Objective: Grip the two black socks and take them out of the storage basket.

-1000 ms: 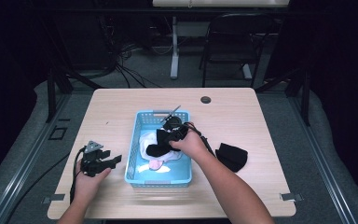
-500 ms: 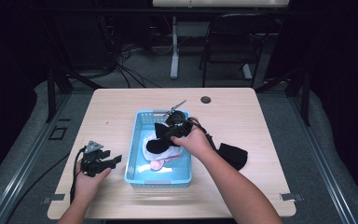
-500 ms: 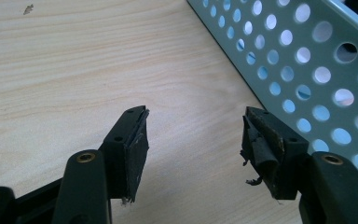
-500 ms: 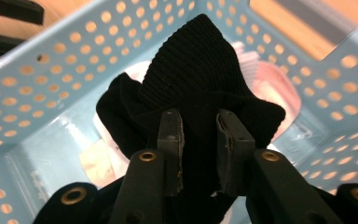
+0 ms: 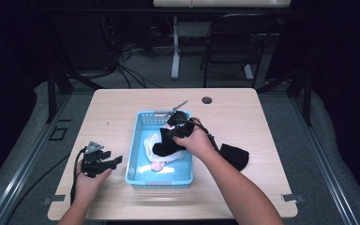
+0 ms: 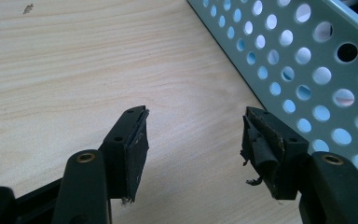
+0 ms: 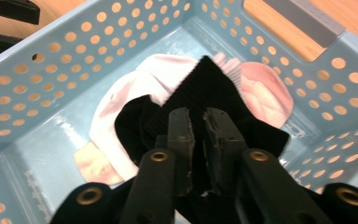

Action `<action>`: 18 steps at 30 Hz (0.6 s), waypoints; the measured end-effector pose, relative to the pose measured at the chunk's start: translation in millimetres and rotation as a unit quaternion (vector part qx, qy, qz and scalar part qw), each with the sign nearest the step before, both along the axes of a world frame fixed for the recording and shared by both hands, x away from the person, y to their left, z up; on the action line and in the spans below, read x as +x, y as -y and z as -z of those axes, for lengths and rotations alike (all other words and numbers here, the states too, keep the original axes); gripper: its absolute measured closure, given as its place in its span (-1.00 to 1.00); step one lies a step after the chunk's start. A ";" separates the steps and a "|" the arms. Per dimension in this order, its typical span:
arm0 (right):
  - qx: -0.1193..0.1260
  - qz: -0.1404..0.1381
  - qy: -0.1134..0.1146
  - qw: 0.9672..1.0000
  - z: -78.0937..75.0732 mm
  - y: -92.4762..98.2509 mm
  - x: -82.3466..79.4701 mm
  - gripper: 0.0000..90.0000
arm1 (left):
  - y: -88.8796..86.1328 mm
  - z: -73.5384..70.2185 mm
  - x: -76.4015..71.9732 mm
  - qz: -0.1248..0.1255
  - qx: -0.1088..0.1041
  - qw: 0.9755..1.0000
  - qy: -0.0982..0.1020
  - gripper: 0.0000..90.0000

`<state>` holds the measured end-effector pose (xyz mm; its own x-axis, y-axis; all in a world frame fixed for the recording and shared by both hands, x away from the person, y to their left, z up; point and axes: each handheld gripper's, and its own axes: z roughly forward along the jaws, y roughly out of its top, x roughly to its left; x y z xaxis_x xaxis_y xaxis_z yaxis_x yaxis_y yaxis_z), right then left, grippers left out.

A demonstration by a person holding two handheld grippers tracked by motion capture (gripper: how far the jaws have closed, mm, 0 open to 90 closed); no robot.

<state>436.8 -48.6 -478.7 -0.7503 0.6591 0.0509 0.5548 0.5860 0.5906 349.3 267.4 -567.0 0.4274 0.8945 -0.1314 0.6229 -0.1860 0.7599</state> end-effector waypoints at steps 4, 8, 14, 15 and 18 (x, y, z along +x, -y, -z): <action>-0.005 -0.003 0.000 1.000 0.5 -0.2 0.3 0.81 | 0.3 0.2 0.0 0.000 0.000 1.000 0.002 -0.10; -0.020 0.010 0.018 1.000 7.3 -0.7 2.4 0.25 | 0.0 0.0 -0.1 0.000 0.001 1.000 0.002 -0.10; -0.013 0.018 -0.015 1.000 18.9 2.3 6.5 0.65 | 0.0 0.0 0.0 0.000 0.000 1.000 0.000 -0.10; -0.015 0.016 -0.016 1.000 19.1 2.6 6.7 0.72 | -0.2 -0.1 0.0 0.001 0.000 1.000 0.001 -0.10; -0.007 0.016 -0.015 1.000 15.3 3.0 5.6 0.84 | -0.4 -0.1 0.1 0.000 0.000 1.000 0.001 -0.10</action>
